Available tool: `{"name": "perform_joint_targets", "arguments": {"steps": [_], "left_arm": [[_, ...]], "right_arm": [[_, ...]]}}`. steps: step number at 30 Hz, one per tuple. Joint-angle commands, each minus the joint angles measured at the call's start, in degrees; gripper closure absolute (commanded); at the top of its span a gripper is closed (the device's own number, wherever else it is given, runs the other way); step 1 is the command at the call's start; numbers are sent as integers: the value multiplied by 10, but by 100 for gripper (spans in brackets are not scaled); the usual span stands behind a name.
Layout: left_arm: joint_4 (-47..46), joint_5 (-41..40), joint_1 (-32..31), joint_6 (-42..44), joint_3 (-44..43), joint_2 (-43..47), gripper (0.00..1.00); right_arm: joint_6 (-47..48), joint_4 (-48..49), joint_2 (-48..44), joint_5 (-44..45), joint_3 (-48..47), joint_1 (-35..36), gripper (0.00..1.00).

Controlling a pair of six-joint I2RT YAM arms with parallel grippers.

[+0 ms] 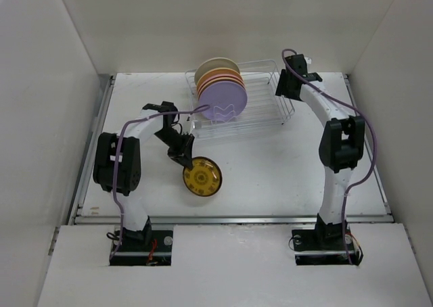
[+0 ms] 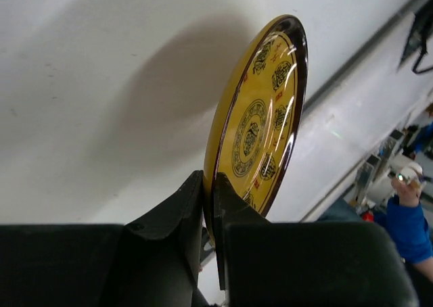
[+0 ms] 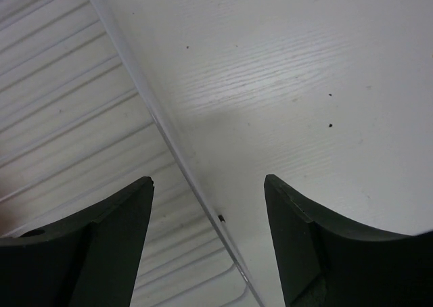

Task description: Unload the plates from the dish rack

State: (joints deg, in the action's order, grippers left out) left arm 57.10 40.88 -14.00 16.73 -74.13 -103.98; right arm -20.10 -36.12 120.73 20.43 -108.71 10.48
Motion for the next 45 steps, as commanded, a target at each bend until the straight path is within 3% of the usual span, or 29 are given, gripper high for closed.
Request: {"name": "perform_joint_targets", "arguments": {"steps": [1,3,7,12,18,21,24,27,28,29,32,34,38,41,44,45], "left_arm": [[-77,-38,11,-48,38,30,100],[-95,-45,24,-48,56,30,100],[-154,-84,34,-78,93,30,98],[-185,-105,35,-98,110,30,92],[-198,-121,46,-112,116,30,90],[-198,-143,46,-112,116,25,73],[-192,-164,58,-112,102,19,70],[-182,-169,64,-112,97,13,65],[-182,-169,64,-112,97,13,63],[-176,-169,64,-112,92,13,62],[-164,-169,64,-96,86,31,58],[-159,-183,64,-86,86,61,57],[-147,-207,75,-70,80,115,54],[-130,-207,84,-70,52,133,54],[-104,-195,99,-64,17,139,54],[-96,-190,99,-59,3,139,54]], "right_arm": [[20,53,1,-35,-9,1,28],[20,73,1,-40,19,1,35],[13,100,-27,-48,70,1,71],[-6,129,-77,-66,139,1,89],[-24,124,-120,-79,176,6,100],[-47,124,-136,-73,191,22,100],[-58,117,-149,-73,205,22,100],[-58,112,-154,-73,205,22,86],[-51,112,-161,-73,205,22,59],[-42,112,-167,-80,205,22,46],[11,117,-204,-80,205,33,13],[41,117,-225,-66,193,52,3],[123,117,-253,-58,178,102,0],[195,117,-232,-120,156,148,0],[217,140,-213,-164,139,169,3],[223,150,-208,-179,139,175,9]]}}
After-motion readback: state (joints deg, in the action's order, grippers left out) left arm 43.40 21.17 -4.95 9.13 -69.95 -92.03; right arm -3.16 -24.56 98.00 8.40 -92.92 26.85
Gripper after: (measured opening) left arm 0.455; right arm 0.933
